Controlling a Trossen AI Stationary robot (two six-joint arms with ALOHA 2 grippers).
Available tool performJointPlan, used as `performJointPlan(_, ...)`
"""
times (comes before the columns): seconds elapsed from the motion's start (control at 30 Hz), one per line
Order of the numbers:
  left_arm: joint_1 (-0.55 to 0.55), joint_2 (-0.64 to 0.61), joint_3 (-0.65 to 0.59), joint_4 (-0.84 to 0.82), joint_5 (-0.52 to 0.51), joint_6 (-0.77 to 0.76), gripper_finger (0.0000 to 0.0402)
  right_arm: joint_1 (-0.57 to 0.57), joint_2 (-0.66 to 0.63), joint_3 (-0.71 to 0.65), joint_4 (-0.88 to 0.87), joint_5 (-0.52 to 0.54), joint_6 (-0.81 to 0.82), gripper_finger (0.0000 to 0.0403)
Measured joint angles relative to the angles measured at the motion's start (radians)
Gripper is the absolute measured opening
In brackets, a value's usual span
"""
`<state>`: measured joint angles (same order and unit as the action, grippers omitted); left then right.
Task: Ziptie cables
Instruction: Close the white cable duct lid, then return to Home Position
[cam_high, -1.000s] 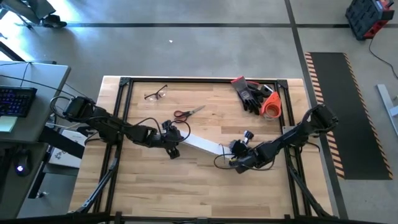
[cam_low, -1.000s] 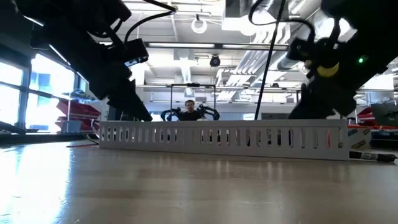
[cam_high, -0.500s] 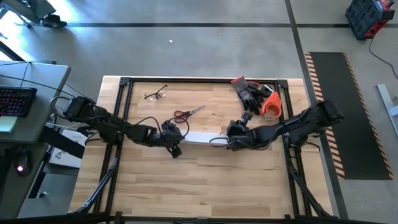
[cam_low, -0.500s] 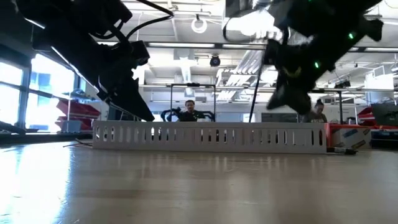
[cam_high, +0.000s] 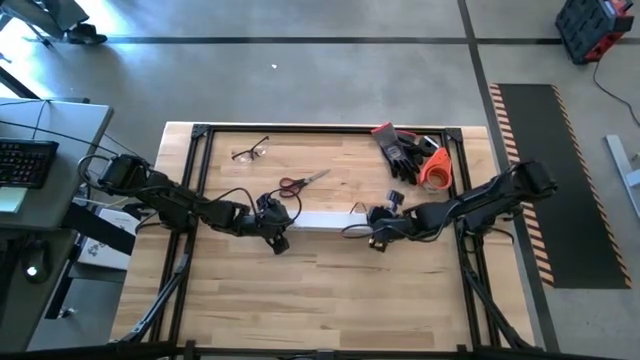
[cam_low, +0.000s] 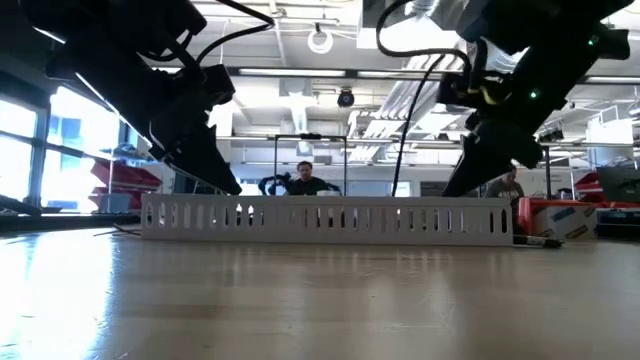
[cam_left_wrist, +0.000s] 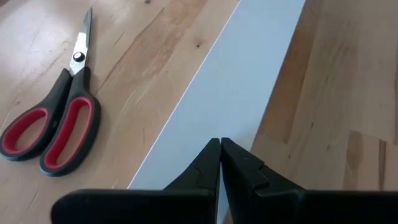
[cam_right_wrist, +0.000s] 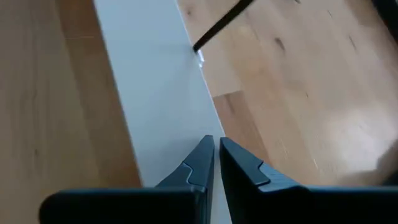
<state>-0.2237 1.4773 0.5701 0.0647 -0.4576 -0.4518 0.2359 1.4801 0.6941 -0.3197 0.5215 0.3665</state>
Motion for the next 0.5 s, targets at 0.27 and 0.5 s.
performJointPlan(0.27,0.026,-0.084,0.088,-0.073,0.003,0.130,0.0000,-0.016,-0.008,0.021,-0.039,0.171,-0.045,0.0016)
performJointPlan(0.5,0.029,-0.292,0.149,-0.275,-0.025,0.185,0.0000,0.009,-0.190,0.074,-0.126,0.160,-0.100,0.0016)
